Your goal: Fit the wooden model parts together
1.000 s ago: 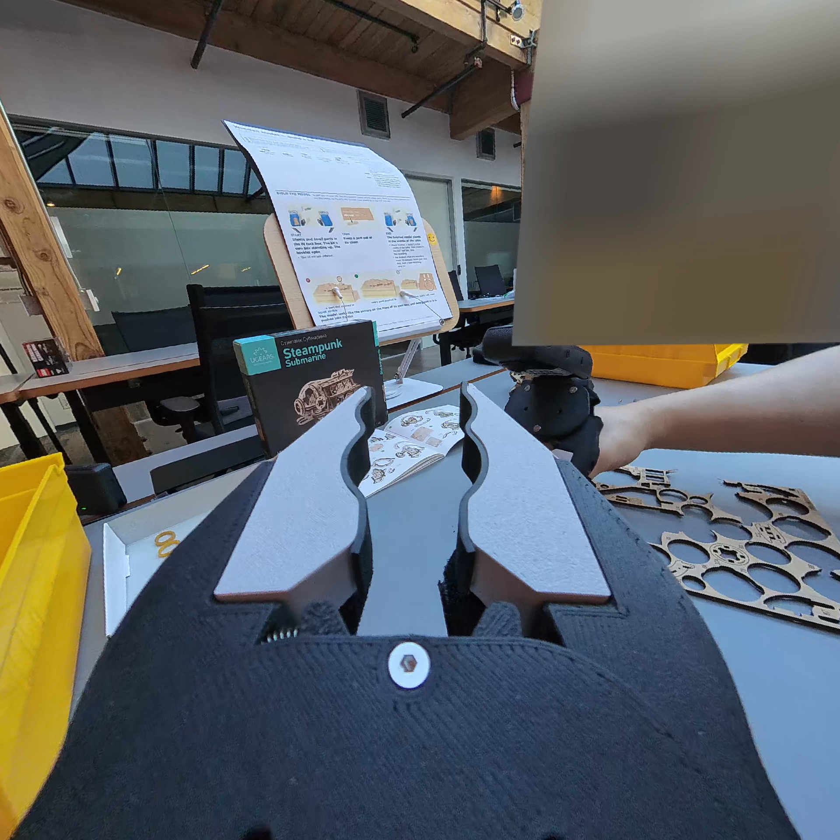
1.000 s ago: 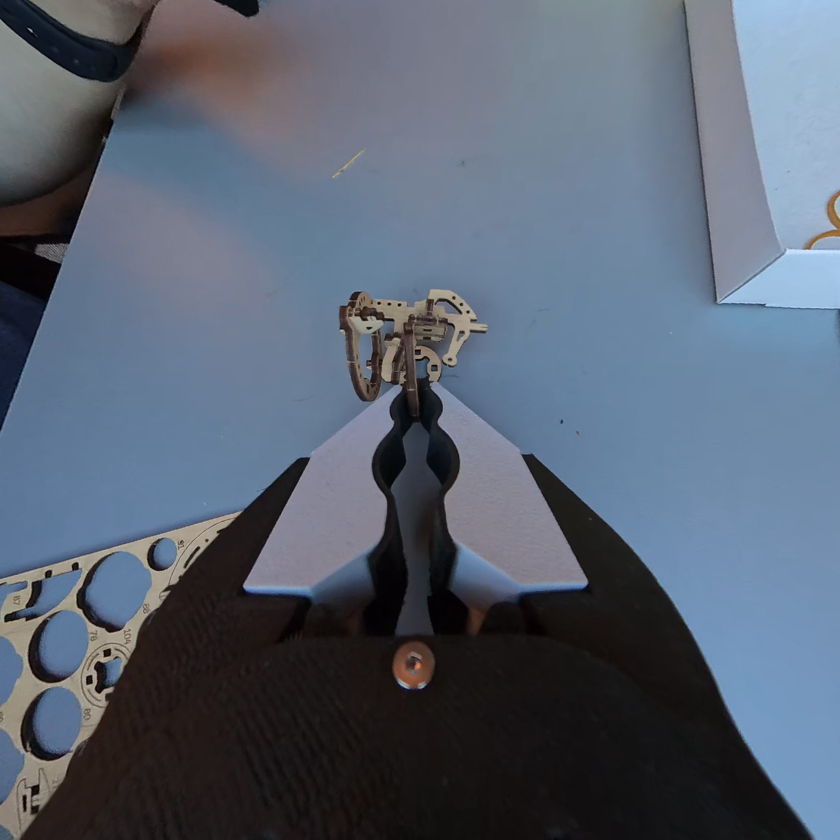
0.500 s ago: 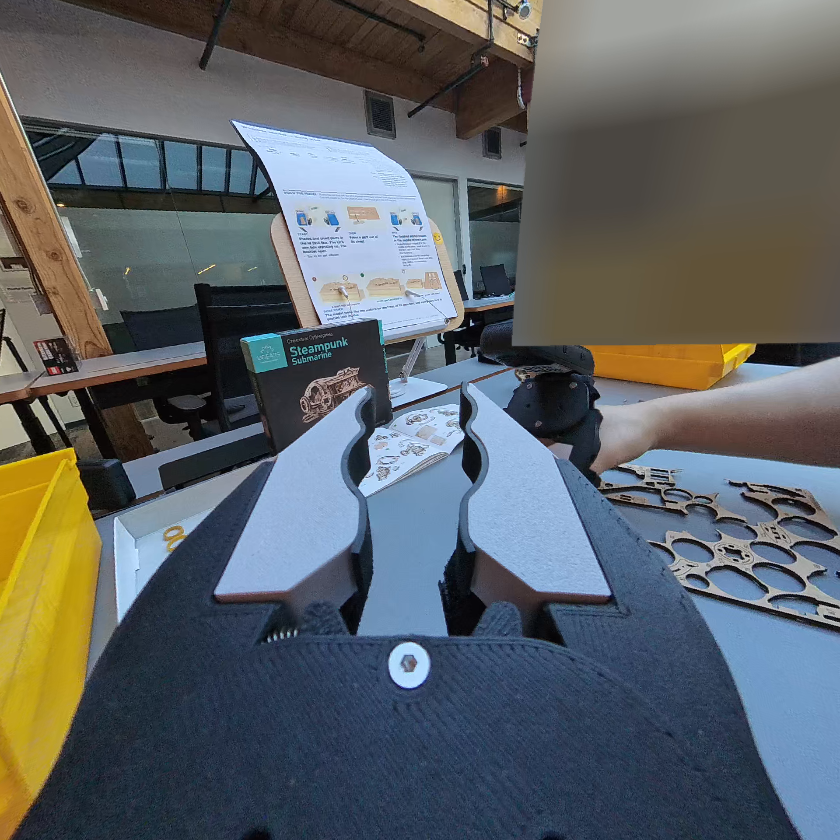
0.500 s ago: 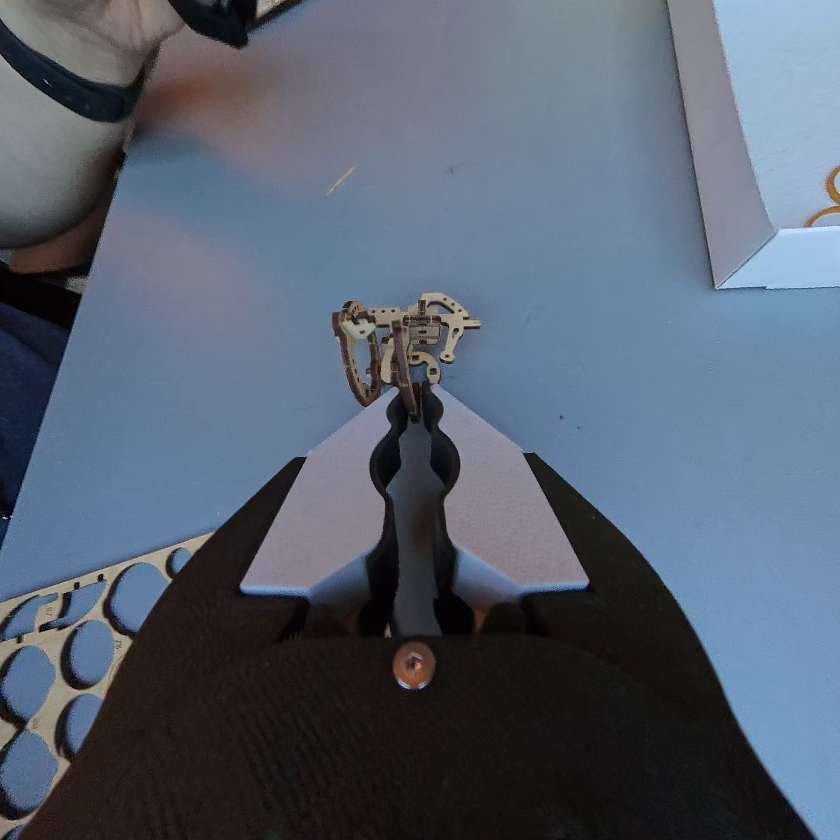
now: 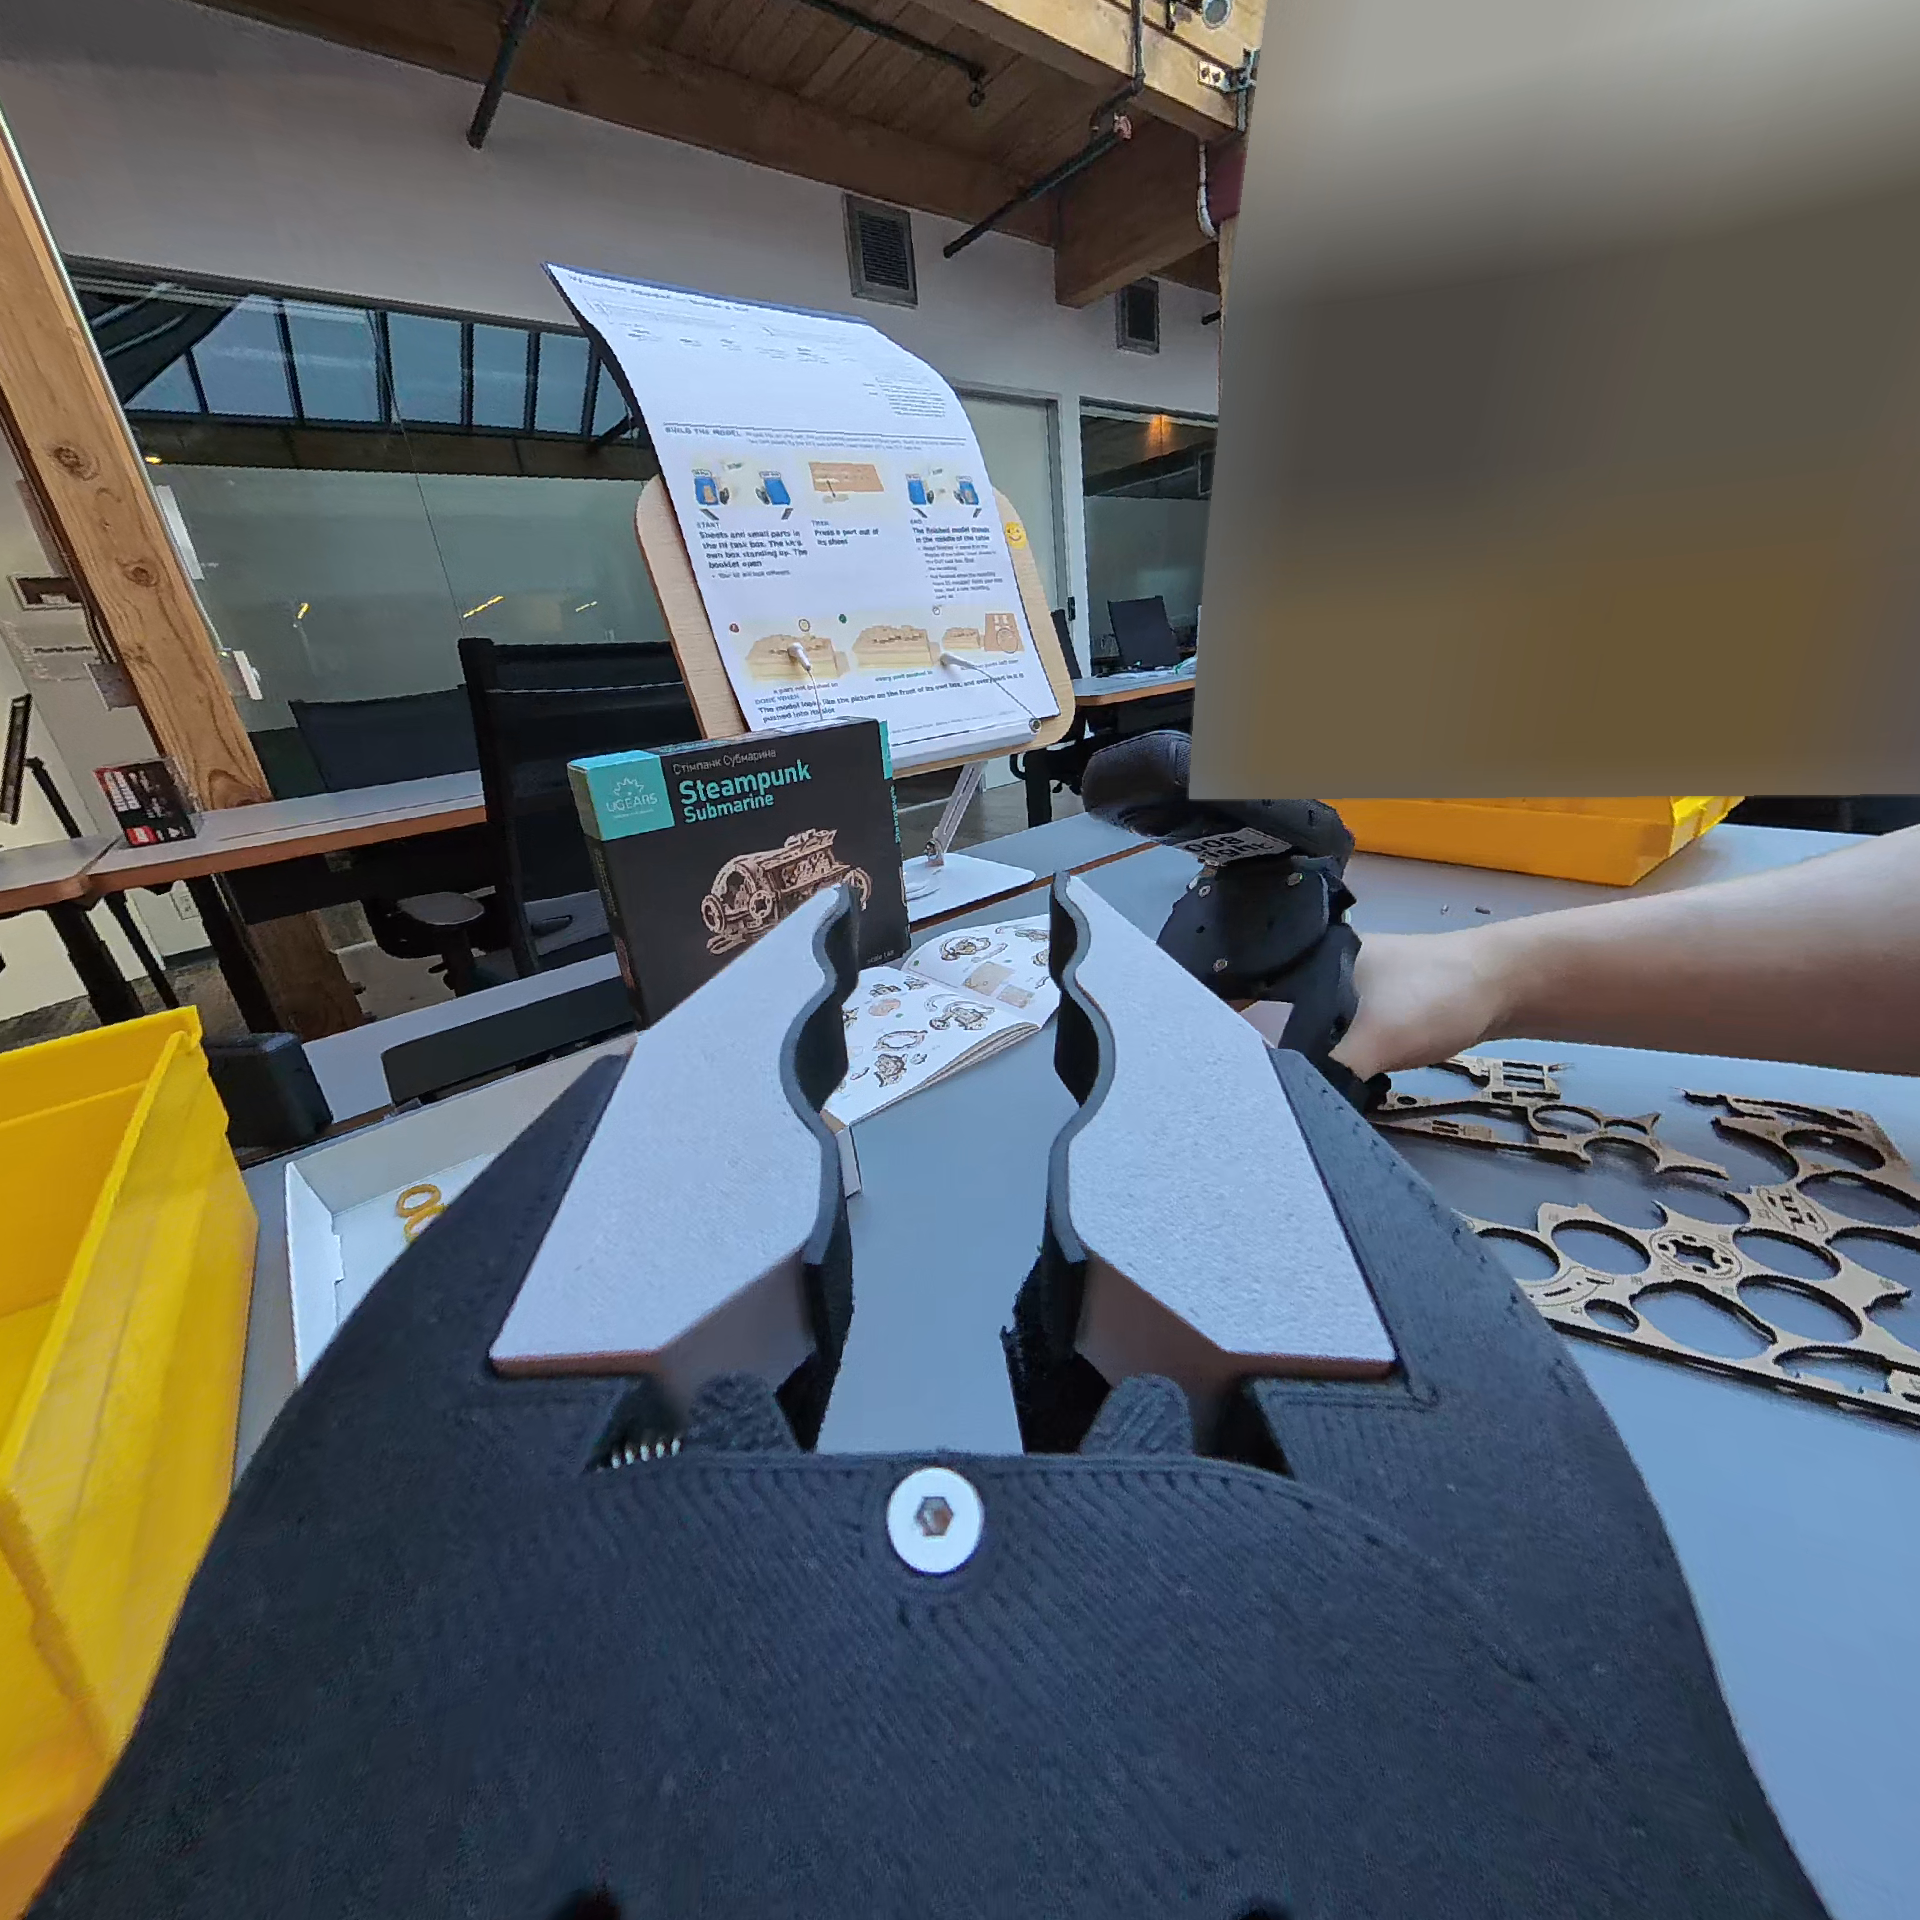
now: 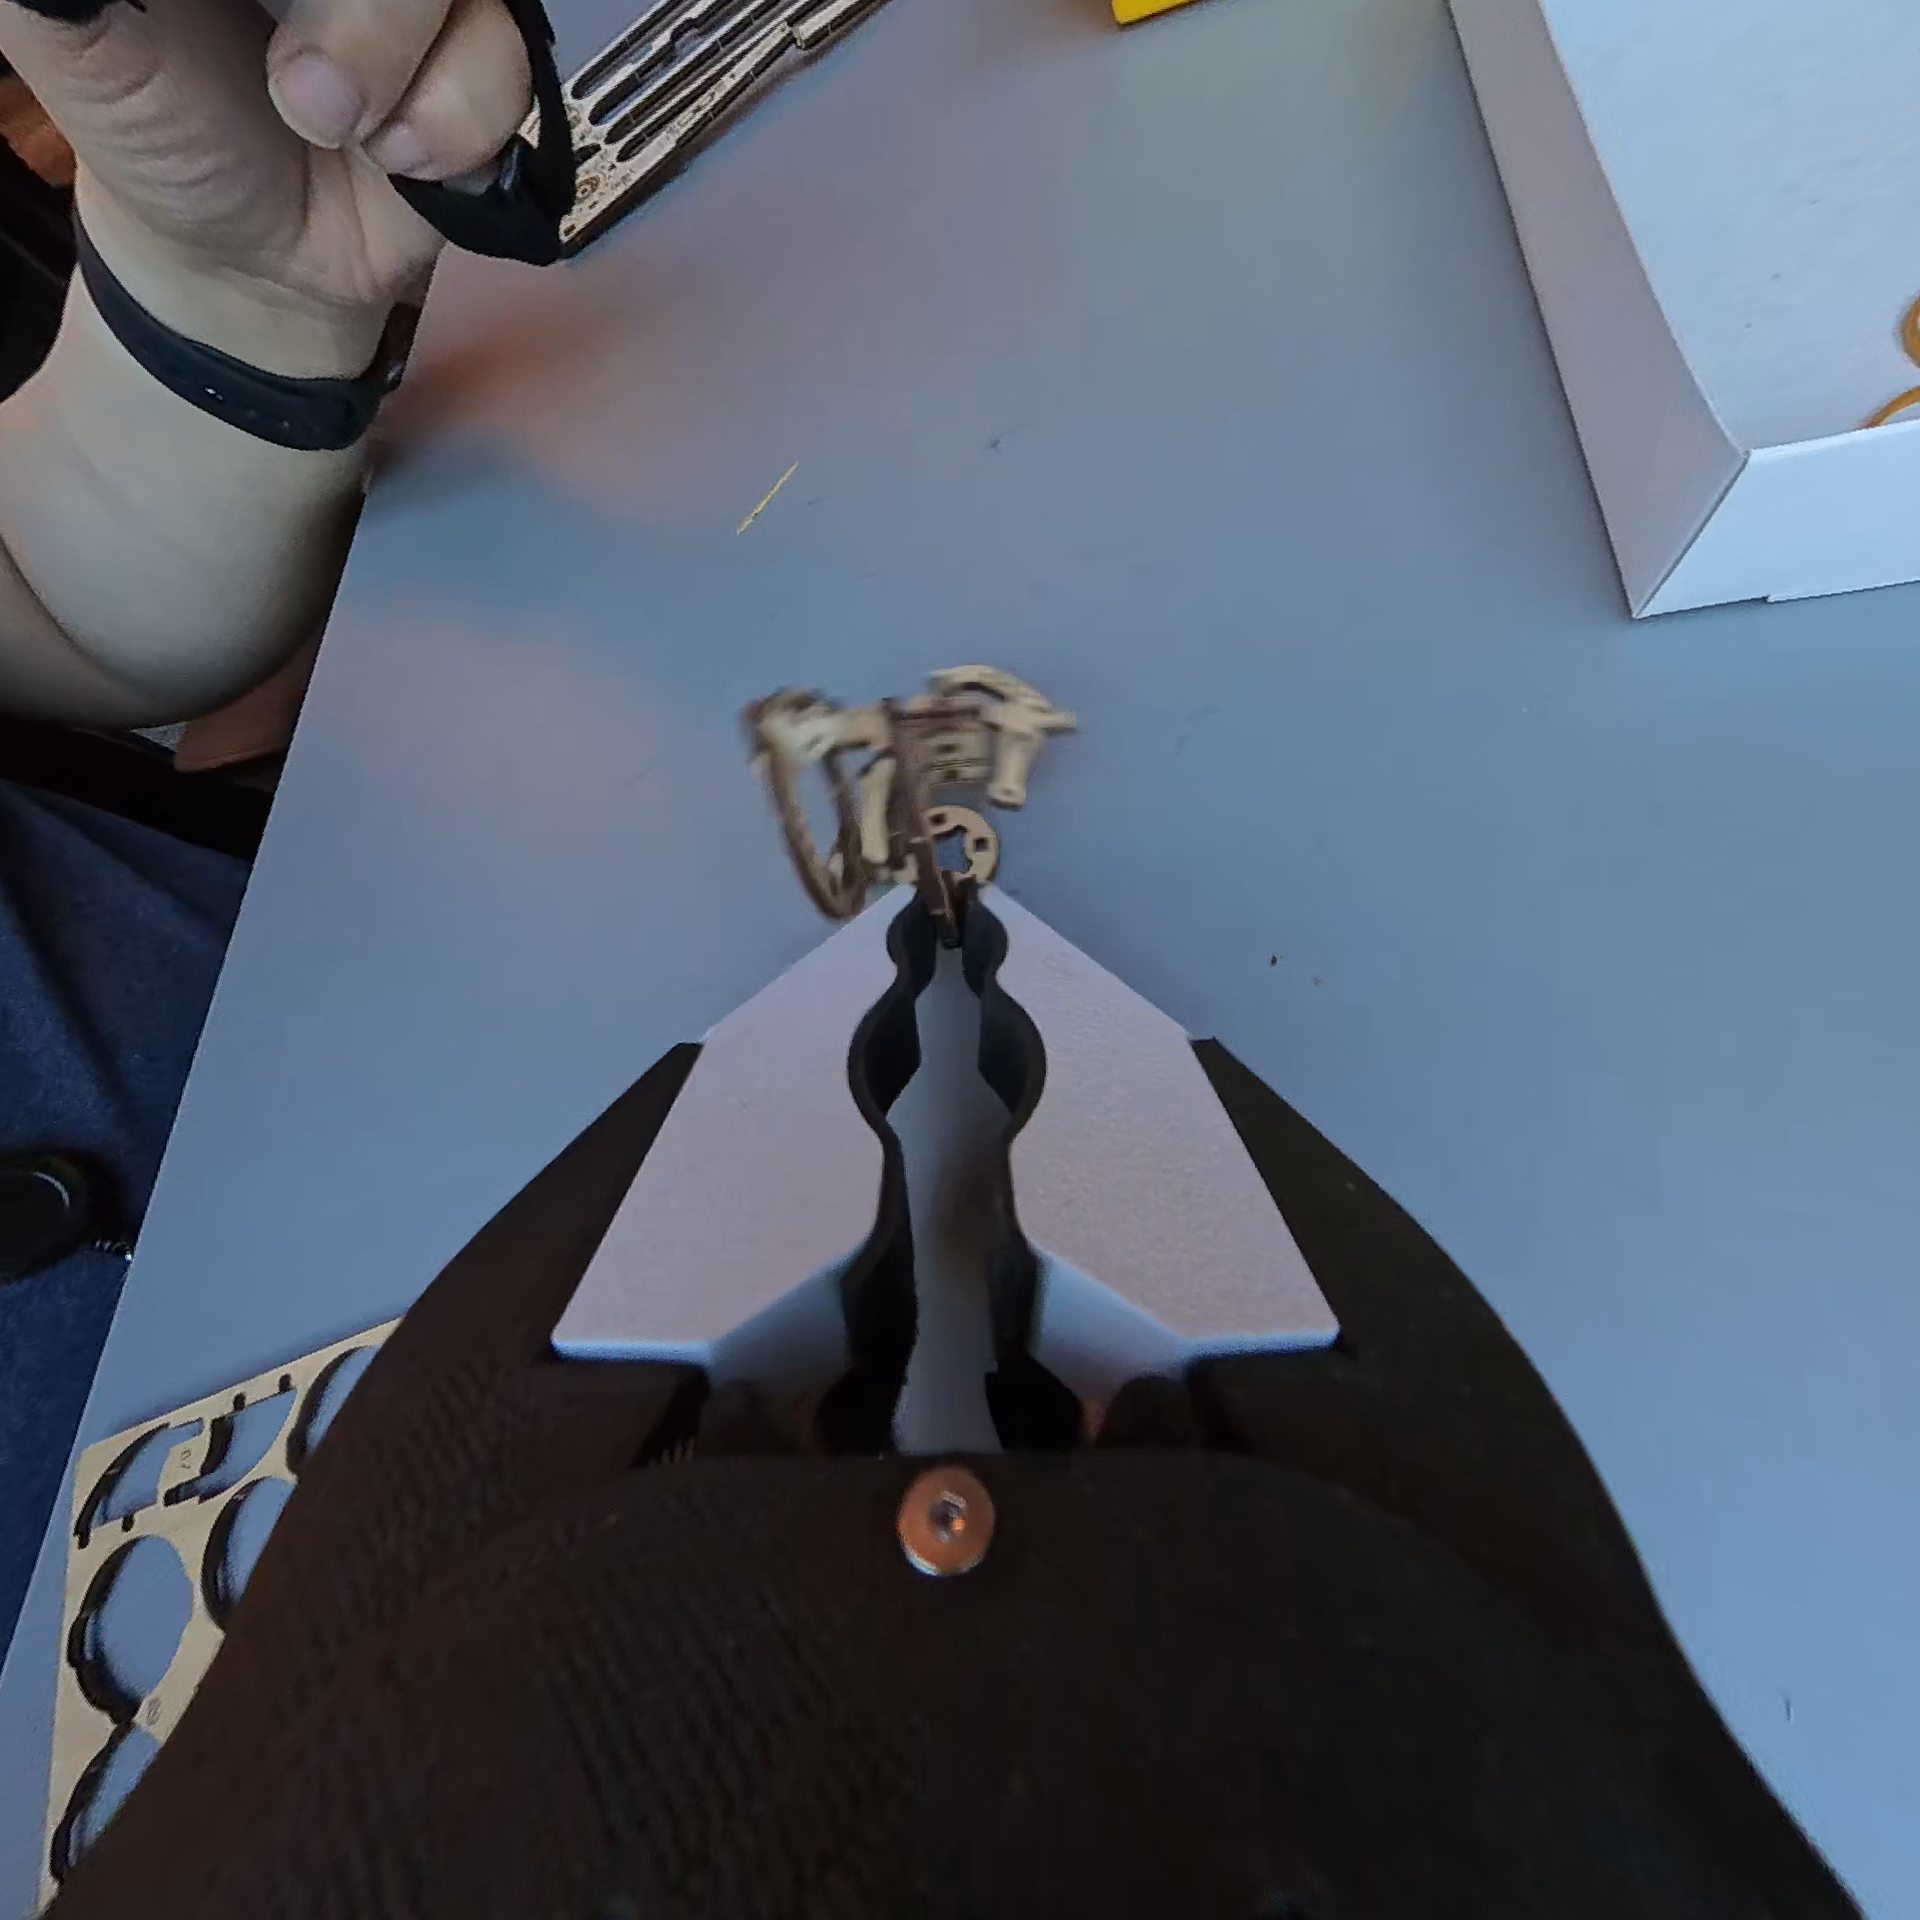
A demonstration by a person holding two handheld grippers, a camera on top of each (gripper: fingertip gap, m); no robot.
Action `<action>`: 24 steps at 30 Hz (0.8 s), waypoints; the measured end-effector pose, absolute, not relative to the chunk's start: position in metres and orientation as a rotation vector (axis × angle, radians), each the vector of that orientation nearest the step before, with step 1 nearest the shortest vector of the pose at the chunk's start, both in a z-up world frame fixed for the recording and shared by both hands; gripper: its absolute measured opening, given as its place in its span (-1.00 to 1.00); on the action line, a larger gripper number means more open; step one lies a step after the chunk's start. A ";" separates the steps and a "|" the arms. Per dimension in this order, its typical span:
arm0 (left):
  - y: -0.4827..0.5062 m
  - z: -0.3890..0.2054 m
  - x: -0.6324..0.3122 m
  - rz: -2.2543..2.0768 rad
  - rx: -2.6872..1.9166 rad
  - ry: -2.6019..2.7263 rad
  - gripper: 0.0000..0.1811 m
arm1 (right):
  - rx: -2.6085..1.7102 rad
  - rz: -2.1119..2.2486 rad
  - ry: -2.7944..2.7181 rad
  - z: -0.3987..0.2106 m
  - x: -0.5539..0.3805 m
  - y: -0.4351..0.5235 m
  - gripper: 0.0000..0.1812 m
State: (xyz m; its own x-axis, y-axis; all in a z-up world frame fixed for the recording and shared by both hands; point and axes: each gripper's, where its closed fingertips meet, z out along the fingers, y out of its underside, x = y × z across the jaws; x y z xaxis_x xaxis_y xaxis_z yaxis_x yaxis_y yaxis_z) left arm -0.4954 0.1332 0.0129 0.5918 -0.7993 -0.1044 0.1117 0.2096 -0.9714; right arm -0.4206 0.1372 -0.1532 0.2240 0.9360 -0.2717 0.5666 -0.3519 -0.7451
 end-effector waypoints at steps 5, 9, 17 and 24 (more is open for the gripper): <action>0.133 0.010 -0.495 -0.713 -1.211 0.710 -0.62 | -1.995 0.958 -1.397 -0.154 -0.421 0.137 -0.97; 0.133 0.010 -0.495 -0.716 -1.211 0.708 -0.62 | -1.964 0.902 -1.434 -0.155 -0.420 0.137 -0.97; 0.134 0.009 -0.495 -0.716 -1.213 0.704 -0.62 | -1.887 0.711 -1.567 -0.157 -0.420 0.136 -0.97; 0.135 0.008 -0.498 -0.710 -1.219 0.693 -0.62 | -1.868 0.646 -1.622 -0.158 -0.421 0.134 -0.97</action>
State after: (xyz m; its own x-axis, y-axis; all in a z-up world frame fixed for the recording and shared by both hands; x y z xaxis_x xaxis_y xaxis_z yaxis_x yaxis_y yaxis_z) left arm -0.4983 0.1353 0.0075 0.6008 -0.7942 -0.0906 0.1094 0.1939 -0.9749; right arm -0.4206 0.1344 -0.1577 0.1452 0.9893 0.0113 0.7103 -0.0963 -0.6973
